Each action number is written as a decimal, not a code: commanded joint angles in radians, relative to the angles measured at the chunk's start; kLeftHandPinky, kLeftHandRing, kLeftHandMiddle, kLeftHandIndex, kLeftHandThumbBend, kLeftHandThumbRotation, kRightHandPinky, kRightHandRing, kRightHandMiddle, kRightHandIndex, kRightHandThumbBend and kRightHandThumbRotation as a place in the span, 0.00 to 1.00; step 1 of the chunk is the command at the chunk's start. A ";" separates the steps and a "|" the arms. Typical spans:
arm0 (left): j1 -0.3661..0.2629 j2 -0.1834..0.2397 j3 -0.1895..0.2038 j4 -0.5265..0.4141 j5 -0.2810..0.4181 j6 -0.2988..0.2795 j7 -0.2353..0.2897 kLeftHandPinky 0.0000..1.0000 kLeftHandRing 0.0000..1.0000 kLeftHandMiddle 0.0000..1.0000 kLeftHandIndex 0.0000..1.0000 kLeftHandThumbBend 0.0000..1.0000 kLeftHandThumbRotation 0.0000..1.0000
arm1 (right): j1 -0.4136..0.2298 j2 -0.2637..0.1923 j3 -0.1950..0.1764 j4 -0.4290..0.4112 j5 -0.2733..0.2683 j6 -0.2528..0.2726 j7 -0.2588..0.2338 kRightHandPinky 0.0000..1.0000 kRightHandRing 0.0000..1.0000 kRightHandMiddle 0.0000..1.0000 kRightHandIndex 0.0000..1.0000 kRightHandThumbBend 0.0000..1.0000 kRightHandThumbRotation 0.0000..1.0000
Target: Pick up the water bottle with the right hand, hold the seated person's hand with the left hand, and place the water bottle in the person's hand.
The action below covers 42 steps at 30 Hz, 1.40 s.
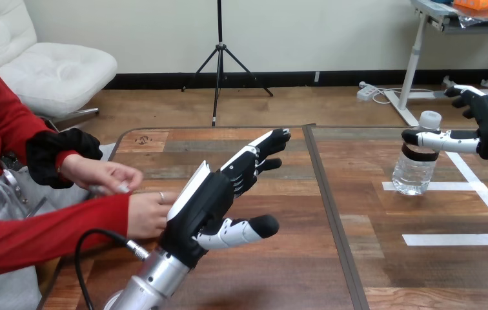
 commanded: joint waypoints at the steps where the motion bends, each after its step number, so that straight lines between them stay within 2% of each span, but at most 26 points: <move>1: -0.016 -0.004 0.000 -0.060 -0.041 -0.014 -0.027 0.87 0.93 0.92 0.89 0.99 0.68 | -0.104 -0.021 0.019 0.038 -0.006 -0.012 -0.011 0.63 0.84 0.86 0.87 1.00 0.55; 27: 0.037 -0.012 -0.003 -0.120 -0.148 -0.017 -0.153 0.82 0.87 0.89 0.88 0.94 0.66 | -0.151 -0.020 0.084 0.160 -0.023 -0.025 -0.037 0.62 0.83 0.86 0.87 1.00 0.54; 36: 0.052 -0.015 0.002 -0.136 -0.150 -0.023 -0.159 0.79 0.87 0.88 0.87 0.93 0.67 | -0.160 -0.019 0.104 0.191 -0.032 -0.036 -0.043 0.61 0.80 0.84 0.86 1.00 0.54; 42: 0.062 -0.016 0.002 -0.145 -0.149 -0.031 -0.156 0.78 0.86 0.88 0.86 0.92 0.67 | -0.161 -0.019 0.120 0.209 -0.046 -0.052 -0.051 0.60 0.74 0.81 0.85 1.00 0.54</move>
